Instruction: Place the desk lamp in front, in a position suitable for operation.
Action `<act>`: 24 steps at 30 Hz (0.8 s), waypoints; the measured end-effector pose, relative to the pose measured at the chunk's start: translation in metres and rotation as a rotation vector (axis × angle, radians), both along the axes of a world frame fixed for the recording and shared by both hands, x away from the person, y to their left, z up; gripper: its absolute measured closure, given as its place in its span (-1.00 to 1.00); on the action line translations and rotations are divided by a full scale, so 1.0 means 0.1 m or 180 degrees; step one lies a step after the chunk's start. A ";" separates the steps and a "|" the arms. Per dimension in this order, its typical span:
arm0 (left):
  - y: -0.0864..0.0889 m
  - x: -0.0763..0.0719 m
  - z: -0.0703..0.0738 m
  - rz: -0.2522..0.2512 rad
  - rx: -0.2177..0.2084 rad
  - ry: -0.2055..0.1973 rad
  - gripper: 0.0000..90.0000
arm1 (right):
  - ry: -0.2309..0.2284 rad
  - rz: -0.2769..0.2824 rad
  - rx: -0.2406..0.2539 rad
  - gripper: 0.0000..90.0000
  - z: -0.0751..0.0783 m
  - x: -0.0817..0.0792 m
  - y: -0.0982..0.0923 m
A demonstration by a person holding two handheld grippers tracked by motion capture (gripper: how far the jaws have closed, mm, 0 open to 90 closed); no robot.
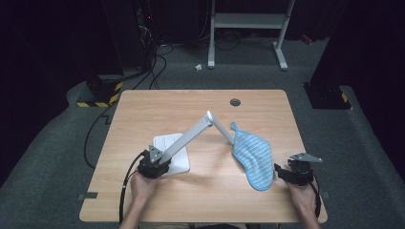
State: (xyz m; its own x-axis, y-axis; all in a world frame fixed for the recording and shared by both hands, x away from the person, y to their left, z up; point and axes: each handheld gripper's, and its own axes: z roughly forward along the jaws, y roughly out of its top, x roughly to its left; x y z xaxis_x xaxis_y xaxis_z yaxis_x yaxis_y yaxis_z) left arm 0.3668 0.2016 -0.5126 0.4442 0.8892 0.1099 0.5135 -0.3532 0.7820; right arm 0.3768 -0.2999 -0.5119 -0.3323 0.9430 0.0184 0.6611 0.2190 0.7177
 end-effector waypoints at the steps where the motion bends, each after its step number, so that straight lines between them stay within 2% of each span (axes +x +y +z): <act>1: 0.01 -0.02 -0.01 -0.0019 -0.0008 -0.0005 0.22 | -0.0111 -0.0035 0.0113 -0.16 0.06 -0.04 -0.03; 2: 0.01 -0.03 -0.02 -0.0015 -0.0058 -0.0043 0.22 | -0.0232 0.0008 0.0205 -0.19 0.19 -0.05 -0.03; 4: 0.02 -0.04 -0.03 -0.0016 -0.0065 -0.0045 0.22 | -0.0286 0.0034 0.0236 -0.21 0.25 -0.06 0.00; 5: 0.01 -0.05 -0.04 0.0002 -0.0089 -0.0075 0.22 | -0.0399 0.0181 0.0244 -0.30 0.41 -0.02 0.10; 6: 0.01 -0.05 -0.04 0.0002 -0.0089 -0.0075 0.22 | -0.0399 0.0181 0.0244 -0.30 0.41 -0.02 0.10; 7: 0.02 -0.06 -0.05 0.0004 -0.0098 -0.0099 0.22 | -0.0473 0.0373 0.0209 -0.37 0.55 0.06 0.28; 8: 0.03 -0.07 -0.08 0.0025 -0.0183 -0.0149 0.22 | -0.0467 0.0439 0.0207 -0.39 0.58 0.10 0.35; 9: 0.03 -0.07 -0.08 0.0025 -0.0183 -0.0149 0.21 | -0.0467 0.0439 0.0207 -0.39 0.58 0.10 0.35; 10: 0.05 -0.09 -0.11 0.0054 -0.0287 -0.0171 0.20 | -0.0395 0.0568 0.0150 -0.46 0.61 0.24 0.58; 12: 0.04 -0.09 -0.10 0.0064 -0.0287 -0.0169 0.19 | -0.0371 0.0602 0.0095 -0.48 0.59 0.30 0.65; 13: 0.03 -0.09 -0.11 0.0076 -0.0290 -0.0174 0.18 | -0.0147 0.0650 -0.0049 -0.54 0.49 0.49 0.83; 14: 0.03 -0.09 -0.11 0.0076 -0.0290 -0.0174 0.17 | -0.0147 0.0650 -0.0049 -0.54 0.49 0.49 0.83; 15: 0.03 -0.09 -0.11 0.0067 -0.0295 -0.0168 0.17 | -0.0080 0.0648 -0.0099 -0.56 0.44 0.55 0.87; 16: 0.03 -0.09 -0.11 0.0062 -0.0289 -0.0175 0.14 | 0.0061 0.0629 -0.0201 -0.60 0.34 0.65 0.94; 18: 0.03 -0.09 -0.11 0.0036 -0.0287 -0.0168 0.08 | 0.0170 0.0585 -0.0304 -0.60 0.24 0.74 0.98; 22: 0.02 -0.09 -0.11 0.0023 -0.0292 -0.0164 0.01 | 0.0212 0.0602 -0.0378 -0.50 0.19 0.76 0.99; 24: 0.02 -0.09 -0.11 0.0020 -0.0294 -0.0163 0.01 | 0.0170 0.0661 -0.0560 -0.37 0.17 0.74 1.01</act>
